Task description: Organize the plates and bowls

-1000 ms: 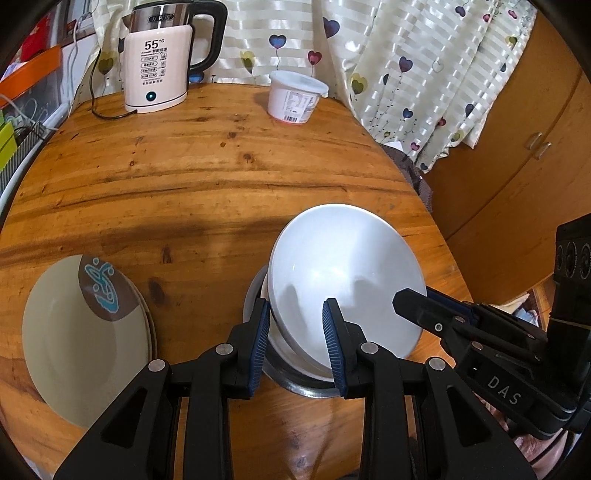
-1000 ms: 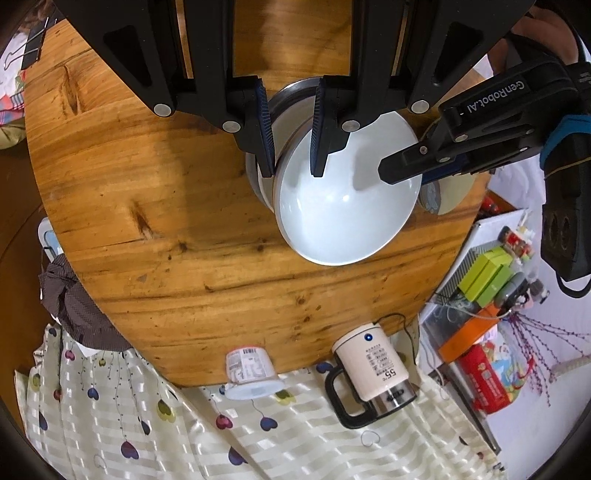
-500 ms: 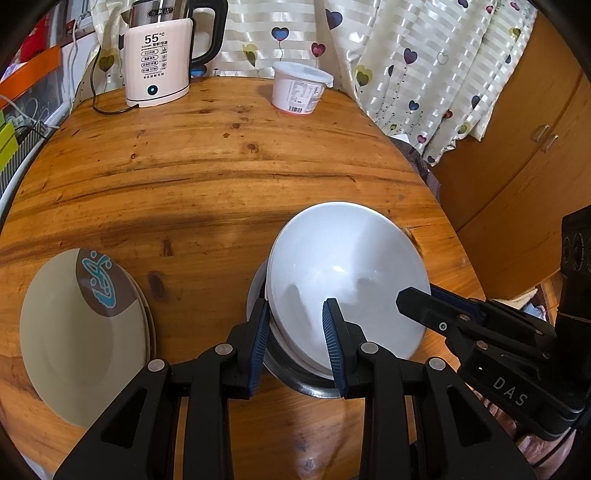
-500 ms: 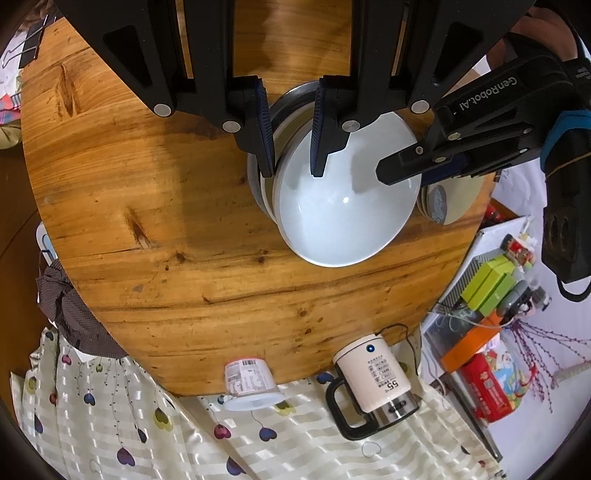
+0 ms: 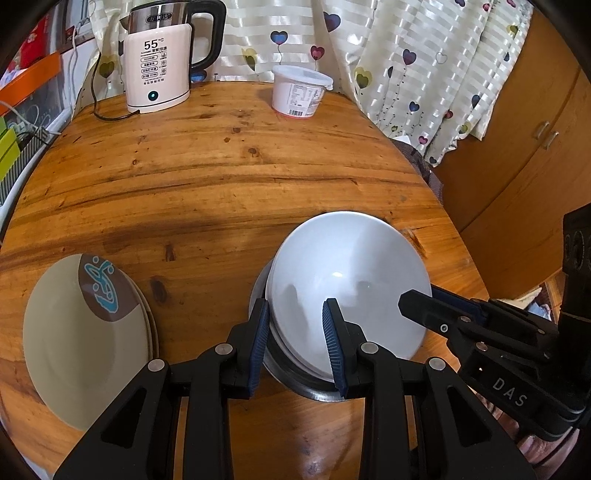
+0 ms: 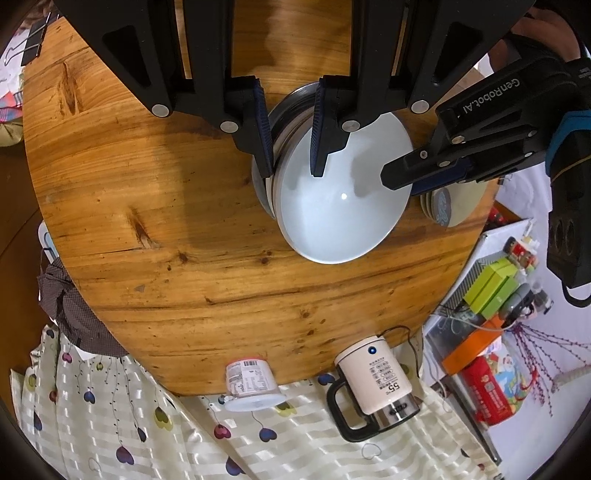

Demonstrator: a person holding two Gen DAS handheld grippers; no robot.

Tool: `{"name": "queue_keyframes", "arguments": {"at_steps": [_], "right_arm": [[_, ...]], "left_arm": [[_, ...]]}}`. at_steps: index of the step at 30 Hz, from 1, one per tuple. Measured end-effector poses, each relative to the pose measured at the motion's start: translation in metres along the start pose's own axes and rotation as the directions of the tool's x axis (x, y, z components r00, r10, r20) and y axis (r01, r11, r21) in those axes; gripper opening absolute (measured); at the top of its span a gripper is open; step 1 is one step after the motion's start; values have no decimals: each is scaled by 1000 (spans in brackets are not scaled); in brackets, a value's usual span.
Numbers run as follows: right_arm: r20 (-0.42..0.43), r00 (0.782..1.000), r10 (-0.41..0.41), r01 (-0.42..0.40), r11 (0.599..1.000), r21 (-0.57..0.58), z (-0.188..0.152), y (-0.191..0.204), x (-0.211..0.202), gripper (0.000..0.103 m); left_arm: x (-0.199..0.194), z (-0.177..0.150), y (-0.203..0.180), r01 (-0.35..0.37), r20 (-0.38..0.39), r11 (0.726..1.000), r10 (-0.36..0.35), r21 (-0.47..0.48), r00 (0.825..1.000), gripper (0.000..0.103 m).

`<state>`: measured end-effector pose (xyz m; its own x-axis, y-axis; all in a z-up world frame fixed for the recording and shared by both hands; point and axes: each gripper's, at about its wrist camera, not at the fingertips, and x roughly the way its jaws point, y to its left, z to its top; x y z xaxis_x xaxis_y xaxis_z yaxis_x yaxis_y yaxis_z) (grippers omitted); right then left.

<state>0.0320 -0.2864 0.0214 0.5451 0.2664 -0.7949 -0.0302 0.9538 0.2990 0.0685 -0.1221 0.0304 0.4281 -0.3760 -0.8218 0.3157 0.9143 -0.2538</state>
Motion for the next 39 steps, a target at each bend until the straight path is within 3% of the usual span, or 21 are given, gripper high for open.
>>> {"name": "queue_keyframes", "arguments": {"at_steps": [10,18,26,39], "right_arm": [[35,999,2,-2,1000,-4,4,-1,-3,18],[-5,998,66,-65,994,83,5,-15,0,15],[-22,997,80,-78,993,89,12,-13,-6,15],[1,999,50,-50,999,18,8,-7,-2,14]], "left_arm": [[-7,2,4,35,46,999,-35,-18,998,31],[-14,3,4,62,60,998,-60,-31,996,31],[-13,3,3,103,41,994,-102,-37,994,31],[-18,1,6,51,83,998,-48,-29,995,31]]}}
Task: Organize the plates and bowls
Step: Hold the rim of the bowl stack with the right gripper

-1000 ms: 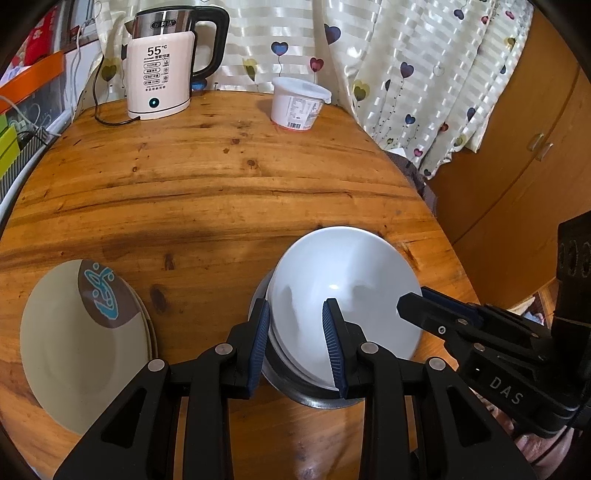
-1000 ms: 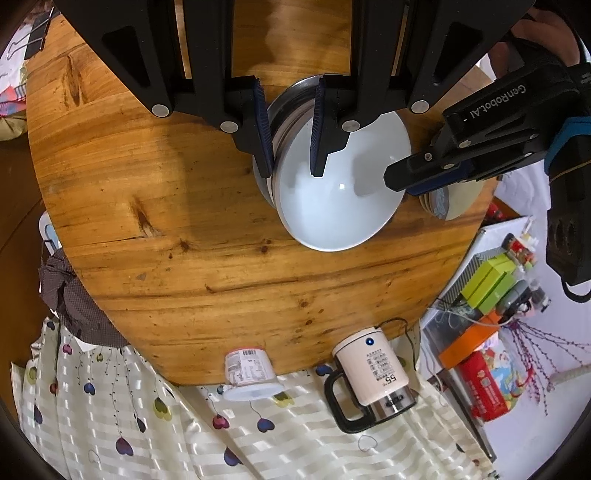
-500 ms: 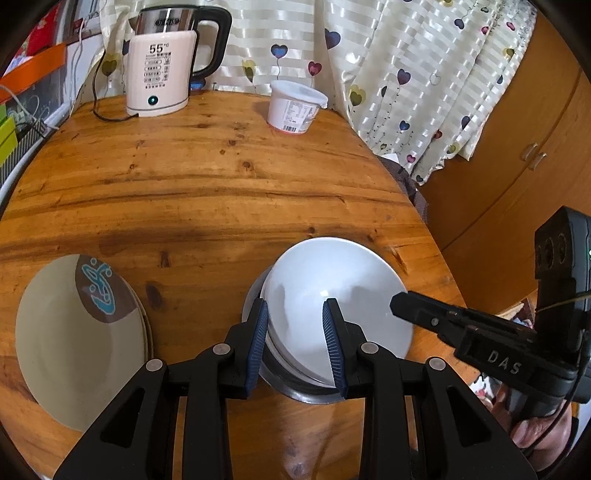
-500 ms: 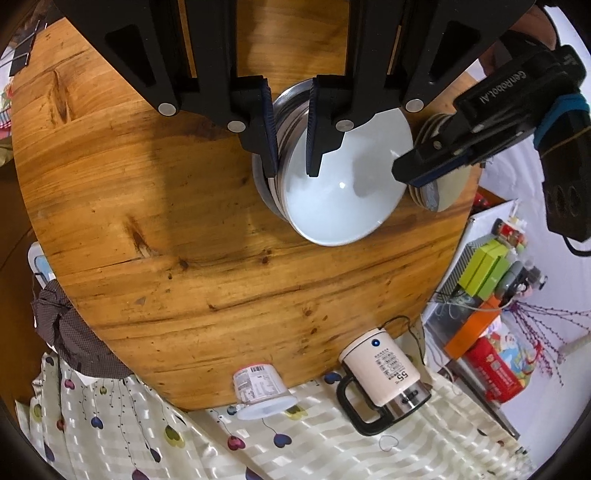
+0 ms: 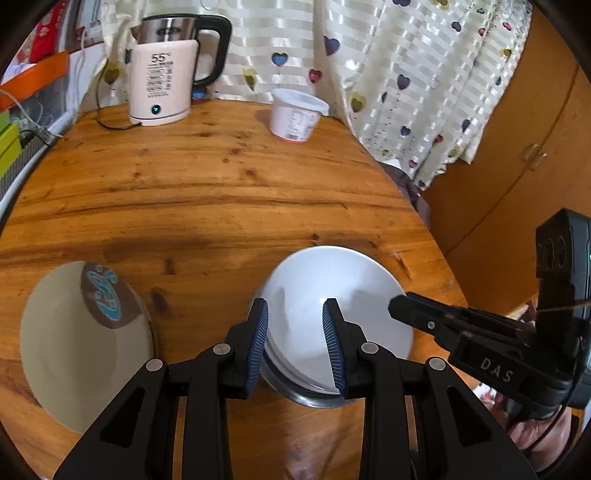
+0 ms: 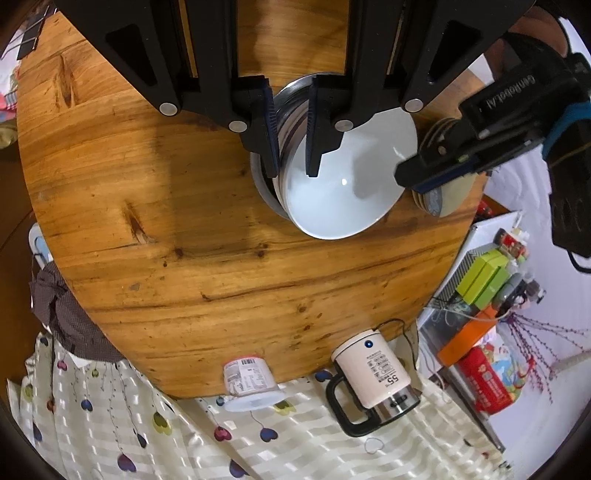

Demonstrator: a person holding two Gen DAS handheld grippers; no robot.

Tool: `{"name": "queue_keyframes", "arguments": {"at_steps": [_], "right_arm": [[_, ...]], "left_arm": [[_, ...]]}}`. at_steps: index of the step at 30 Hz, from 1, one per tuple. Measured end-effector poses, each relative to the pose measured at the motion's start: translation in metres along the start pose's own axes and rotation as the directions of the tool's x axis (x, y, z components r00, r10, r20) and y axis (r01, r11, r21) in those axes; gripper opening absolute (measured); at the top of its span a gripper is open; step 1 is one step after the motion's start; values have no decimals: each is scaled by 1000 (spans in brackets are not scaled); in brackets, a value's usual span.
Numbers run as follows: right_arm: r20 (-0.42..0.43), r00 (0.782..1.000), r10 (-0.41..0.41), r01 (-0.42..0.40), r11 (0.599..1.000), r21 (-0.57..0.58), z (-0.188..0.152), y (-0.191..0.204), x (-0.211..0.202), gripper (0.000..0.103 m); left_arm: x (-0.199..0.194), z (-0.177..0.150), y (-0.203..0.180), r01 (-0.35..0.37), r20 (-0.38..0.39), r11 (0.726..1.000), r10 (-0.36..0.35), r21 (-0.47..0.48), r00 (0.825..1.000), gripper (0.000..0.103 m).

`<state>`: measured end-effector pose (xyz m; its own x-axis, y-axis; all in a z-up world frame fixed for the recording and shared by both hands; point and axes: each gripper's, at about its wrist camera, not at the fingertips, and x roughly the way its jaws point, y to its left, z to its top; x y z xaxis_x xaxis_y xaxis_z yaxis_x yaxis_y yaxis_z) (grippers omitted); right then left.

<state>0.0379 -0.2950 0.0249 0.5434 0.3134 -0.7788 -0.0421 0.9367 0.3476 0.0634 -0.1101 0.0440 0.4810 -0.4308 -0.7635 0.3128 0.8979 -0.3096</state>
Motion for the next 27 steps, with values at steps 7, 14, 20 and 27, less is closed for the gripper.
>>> {"name": "queue_keyframes", "arguments": {"at_steps": [7,14,20,27], "right_arm": [[-3,1000,11,-11,1000,11,-3,-8,5,11],[-6,1000,12,-12,1000,15,-3,-7,4,11],[-3,1000,20,-20,1000,25,-3,-7,3,12],[13,1000,14,-15,1000,20,-2,-7,0,12]], "left_arm": [[11,-4,8,4,-36,1000,-5,-30,999,31],[8,-3,4,8,-26,1000,-9,-19,1000,31],[8,-3,4,9,-24,1000,-10,-17,1000,31],[3,1,6,14,16,1000,-13,-24,1000,31]]}}
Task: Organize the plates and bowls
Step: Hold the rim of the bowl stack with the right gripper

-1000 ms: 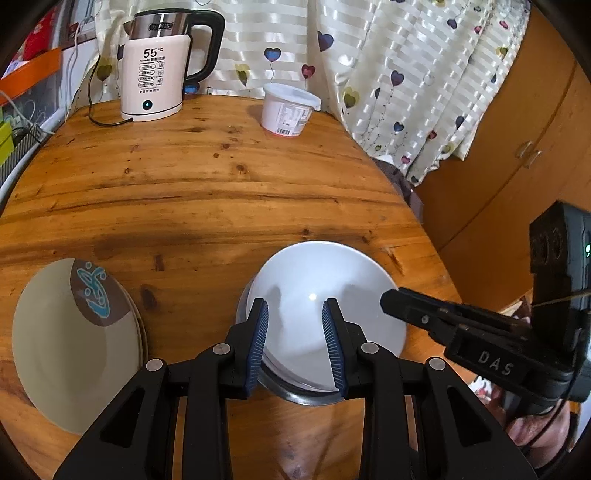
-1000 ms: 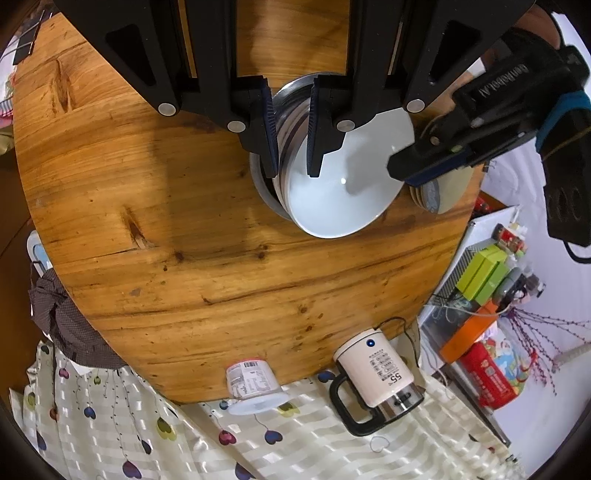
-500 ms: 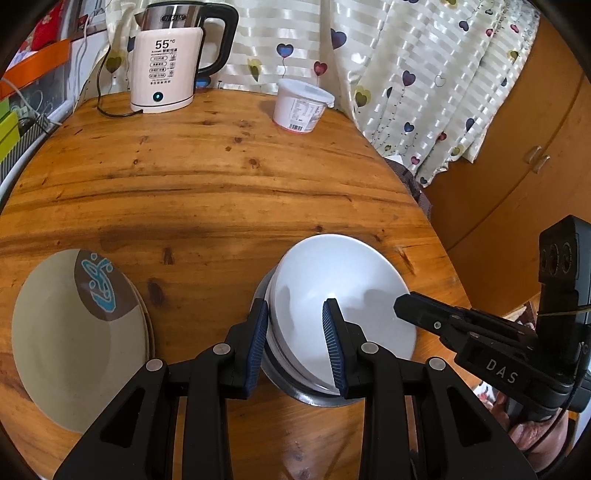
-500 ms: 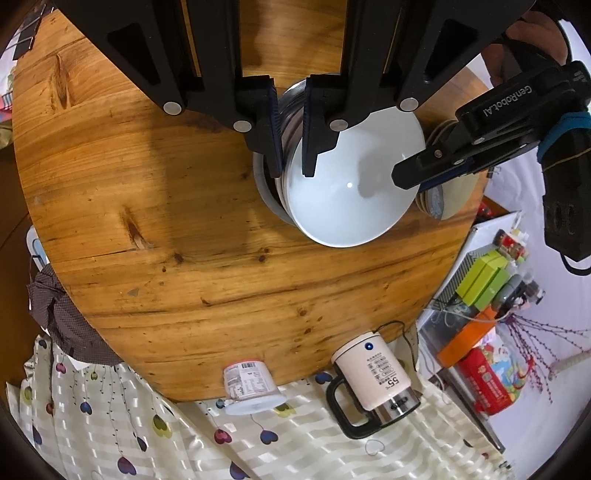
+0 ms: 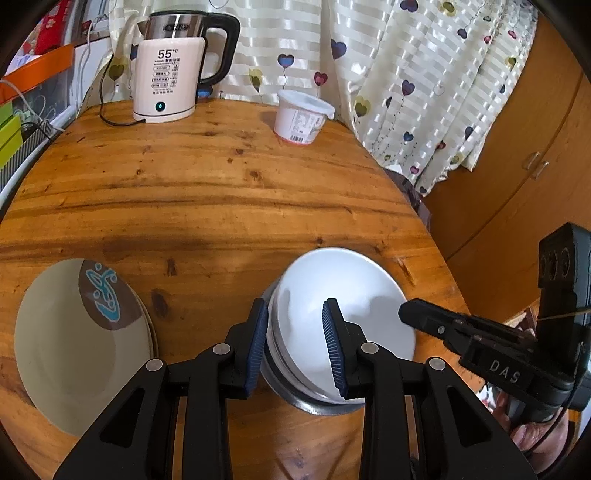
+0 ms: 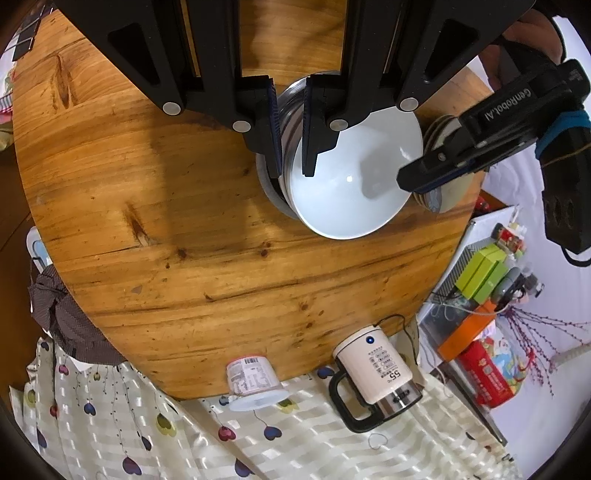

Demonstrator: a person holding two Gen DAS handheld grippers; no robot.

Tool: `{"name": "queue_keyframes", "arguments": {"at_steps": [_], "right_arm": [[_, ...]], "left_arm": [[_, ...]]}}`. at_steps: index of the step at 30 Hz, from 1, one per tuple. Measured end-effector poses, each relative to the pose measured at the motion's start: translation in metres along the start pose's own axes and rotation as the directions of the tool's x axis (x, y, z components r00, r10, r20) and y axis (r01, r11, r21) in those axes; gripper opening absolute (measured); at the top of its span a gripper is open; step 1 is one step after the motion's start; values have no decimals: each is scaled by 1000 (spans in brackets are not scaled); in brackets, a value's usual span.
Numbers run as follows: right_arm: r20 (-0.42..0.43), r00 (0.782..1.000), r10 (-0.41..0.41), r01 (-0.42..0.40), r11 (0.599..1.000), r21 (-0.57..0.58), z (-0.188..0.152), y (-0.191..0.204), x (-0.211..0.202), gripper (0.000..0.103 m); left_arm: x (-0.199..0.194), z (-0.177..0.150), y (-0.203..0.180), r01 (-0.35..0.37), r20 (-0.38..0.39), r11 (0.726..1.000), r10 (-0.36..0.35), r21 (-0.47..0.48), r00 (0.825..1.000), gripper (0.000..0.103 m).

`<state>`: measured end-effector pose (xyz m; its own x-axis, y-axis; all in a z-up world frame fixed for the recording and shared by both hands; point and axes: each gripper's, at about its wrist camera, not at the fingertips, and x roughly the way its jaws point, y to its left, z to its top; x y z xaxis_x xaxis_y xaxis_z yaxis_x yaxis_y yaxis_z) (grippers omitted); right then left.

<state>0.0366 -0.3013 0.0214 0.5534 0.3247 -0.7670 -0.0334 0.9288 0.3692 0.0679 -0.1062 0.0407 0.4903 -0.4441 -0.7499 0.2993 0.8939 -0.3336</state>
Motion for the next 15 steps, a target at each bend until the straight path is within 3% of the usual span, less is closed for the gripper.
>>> {"name": "queue_keyframes", "arguments": {"at_steps": [15], "right_arm": [[9,1000,-5,5,1000,-8,4,3,-2,11]], "left_arm": [[8,2,0,13,-13,1000,-13,13,1000,31]]}}
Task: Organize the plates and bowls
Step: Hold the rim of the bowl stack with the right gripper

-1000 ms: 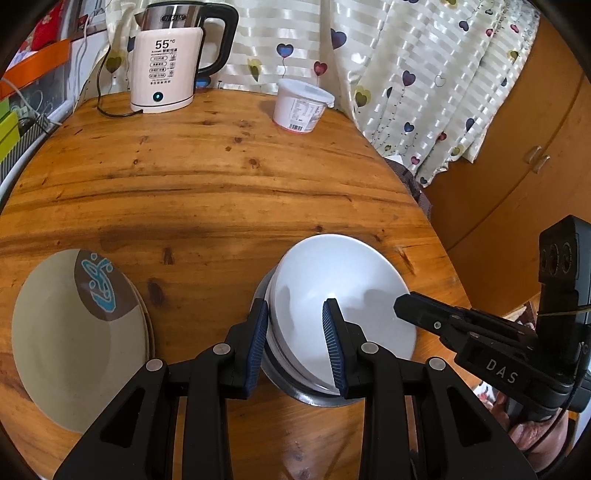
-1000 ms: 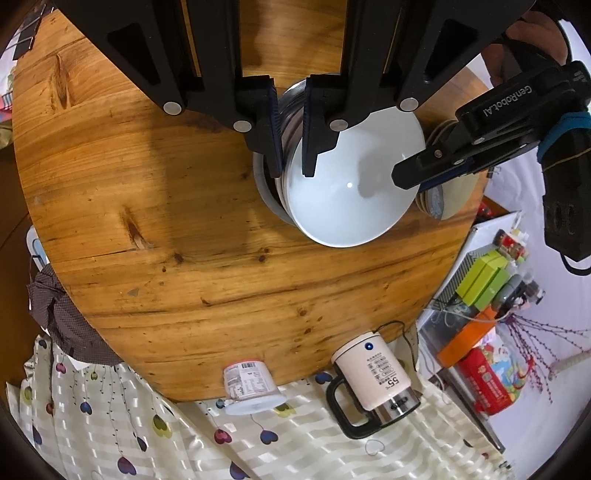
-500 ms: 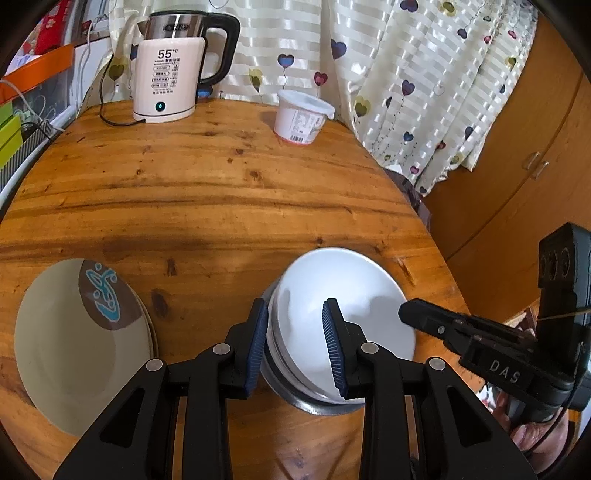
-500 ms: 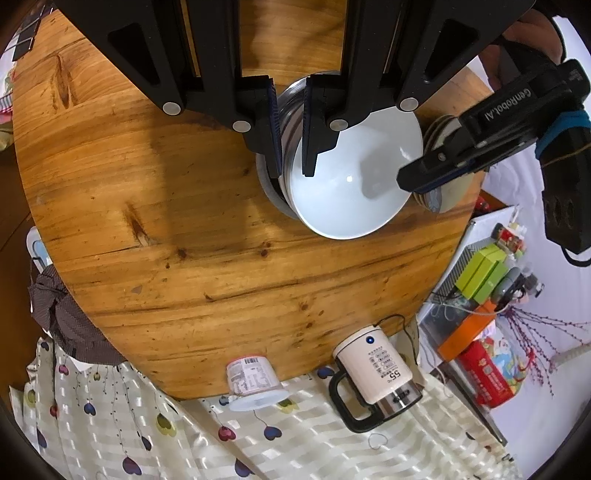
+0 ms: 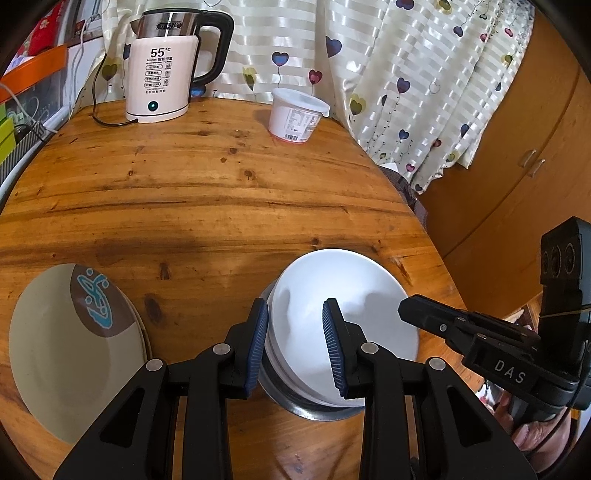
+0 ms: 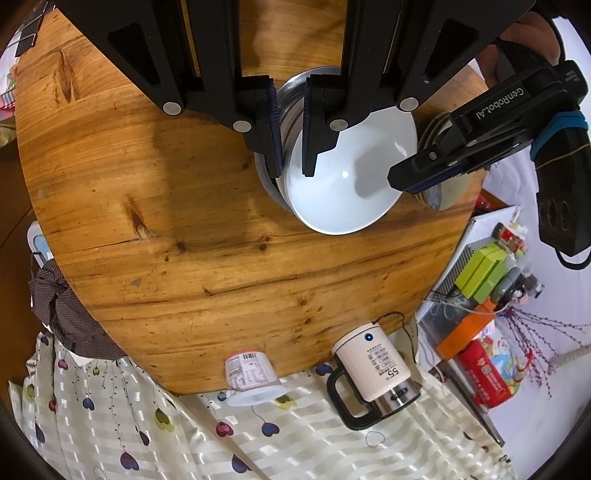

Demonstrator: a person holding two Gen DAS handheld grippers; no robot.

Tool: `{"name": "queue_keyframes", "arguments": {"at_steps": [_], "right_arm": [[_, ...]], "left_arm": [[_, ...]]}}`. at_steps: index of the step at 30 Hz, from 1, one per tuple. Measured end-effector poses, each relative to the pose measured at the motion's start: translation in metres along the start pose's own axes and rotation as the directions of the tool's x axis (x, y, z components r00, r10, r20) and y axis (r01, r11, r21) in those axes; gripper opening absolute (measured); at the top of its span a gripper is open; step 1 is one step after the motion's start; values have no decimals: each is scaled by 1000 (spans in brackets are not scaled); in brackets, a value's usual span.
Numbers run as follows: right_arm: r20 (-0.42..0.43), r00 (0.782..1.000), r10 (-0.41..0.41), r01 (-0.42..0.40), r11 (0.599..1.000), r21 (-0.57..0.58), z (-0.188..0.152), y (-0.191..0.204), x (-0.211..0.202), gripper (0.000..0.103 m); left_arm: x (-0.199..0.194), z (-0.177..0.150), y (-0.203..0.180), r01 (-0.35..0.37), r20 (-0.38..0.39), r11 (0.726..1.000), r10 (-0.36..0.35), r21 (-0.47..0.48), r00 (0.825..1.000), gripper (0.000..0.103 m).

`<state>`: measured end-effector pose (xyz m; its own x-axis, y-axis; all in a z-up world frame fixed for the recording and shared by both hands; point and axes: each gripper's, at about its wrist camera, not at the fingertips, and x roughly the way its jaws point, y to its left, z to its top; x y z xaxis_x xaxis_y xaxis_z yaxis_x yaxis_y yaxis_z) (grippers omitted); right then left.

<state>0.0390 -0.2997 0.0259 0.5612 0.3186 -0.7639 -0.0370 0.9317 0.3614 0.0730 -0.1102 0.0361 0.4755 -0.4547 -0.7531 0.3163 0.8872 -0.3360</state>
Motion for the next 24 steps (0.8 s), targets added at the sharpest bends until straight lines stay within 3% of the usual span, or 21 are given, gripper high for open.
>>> {"name": "queue_keyframes", "arguments": {"at_steps": [24], "right_arm": [[-3,1000,3,-3,1000,9,0,-1,0,11]], "left_arm": [[5,-4,-1,1,-23,1000,-1,8,1000,31]]}}
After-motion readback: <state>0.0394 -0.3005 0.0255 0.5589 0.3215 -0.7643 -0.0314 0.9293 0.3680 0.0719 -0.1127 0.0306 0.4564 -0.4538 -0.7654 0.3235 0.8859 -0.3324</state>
